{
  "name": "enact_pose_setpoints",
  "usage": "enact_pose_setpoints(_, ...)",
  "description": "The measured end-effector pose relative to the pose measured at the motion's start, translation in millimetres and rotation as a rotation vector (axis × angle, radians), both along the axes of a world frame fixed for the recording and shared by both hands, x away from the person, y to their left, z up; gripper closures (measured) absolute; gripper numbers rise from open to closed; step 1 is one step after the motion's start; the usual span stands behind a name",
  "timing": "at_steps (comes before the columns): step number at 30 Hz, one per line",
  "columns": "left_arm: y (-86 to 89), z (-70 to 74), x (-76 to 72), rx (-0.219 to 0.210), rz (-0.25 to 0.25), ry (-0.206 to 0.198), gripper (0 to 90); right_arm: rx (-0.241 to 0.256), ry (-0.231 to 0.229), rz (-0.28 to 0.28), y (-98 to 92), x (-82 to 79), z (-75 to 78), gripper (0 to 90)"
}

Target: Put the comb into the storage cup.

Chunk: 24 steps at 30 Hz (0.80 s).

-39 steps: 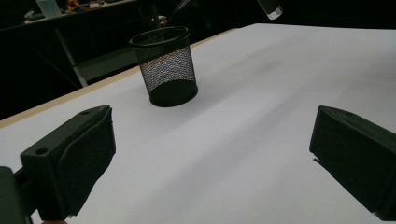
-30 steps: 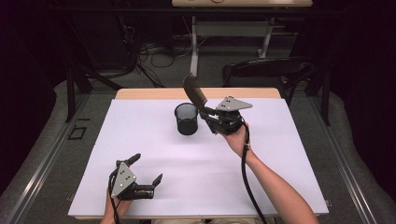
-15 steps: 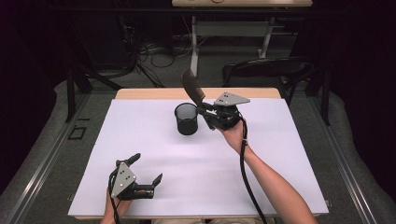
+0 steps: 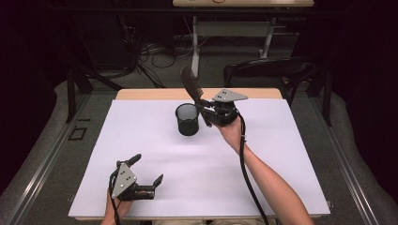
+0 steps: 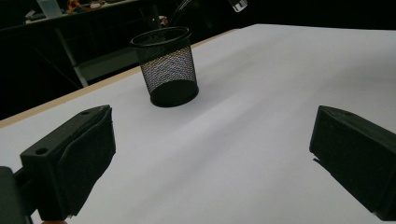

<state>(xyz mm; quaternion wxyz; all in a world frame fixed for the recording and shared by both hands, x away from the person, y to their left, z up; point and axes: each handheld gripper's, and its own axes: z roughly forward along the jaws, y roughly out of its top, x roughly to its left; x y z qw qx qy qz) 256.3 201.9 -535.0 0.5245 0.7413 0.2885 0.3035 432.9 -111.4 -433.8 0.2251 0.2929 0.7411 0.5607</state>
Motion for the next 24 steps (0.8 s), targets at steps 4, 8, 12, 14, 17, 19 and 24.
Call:
enact_pose_setpoints(4, 0.3, -0.2, 0.3, -0.002, 0.001, 0.001, 0.2, 0.003, -0.005, 0.001, 2.7, 2.4, -0.3, 72.7)
enact_pose_setpoints(8, 0.2, -0.2, 0.3, -0.002, 0.001, 0.0, 0.2, 0.01, -0.004, 0.002, 3.8, 5.9, -0.9, 72.7)
enact_pose_setpoints(12, -0.4, -0.5, 0.7, -0.002, -0.001, 0.002, 0.2, 0.019, -0.006, -0.001, 5.0, 10.1, -1.3, 72.8)
enact_pose_setpoints(14, -0.2, -0.4, 0.7, -0.001, -0.002, 0.002, 0.2, 0.023, -0.006, 0.0, 5.2, 11.0, -1.5, 72.8)
enact_pose_setpoints(17, 0.3, -0.4, 0.7, -0.002, 0.0, 0.001, 0.2, 0.037, -0.007, -0.002, 5.7, 13.2, -2.1, 72.7)
enact_pose_setpoints(19, 0.3, -0.3, 0.7, -0.002, 0.001, 0.001, 0.2, 0.039, -0.012, -0.003, 6.0, 15.0, -2.2, 72.8)
enact_pose_setpoints(24, 0.0, -0.3, 0.6, -0.001, -0.001, 0.0, 0.2, 0.054, -0.022, -0.001, 6.6, 17.8, -1.6, 72.7)
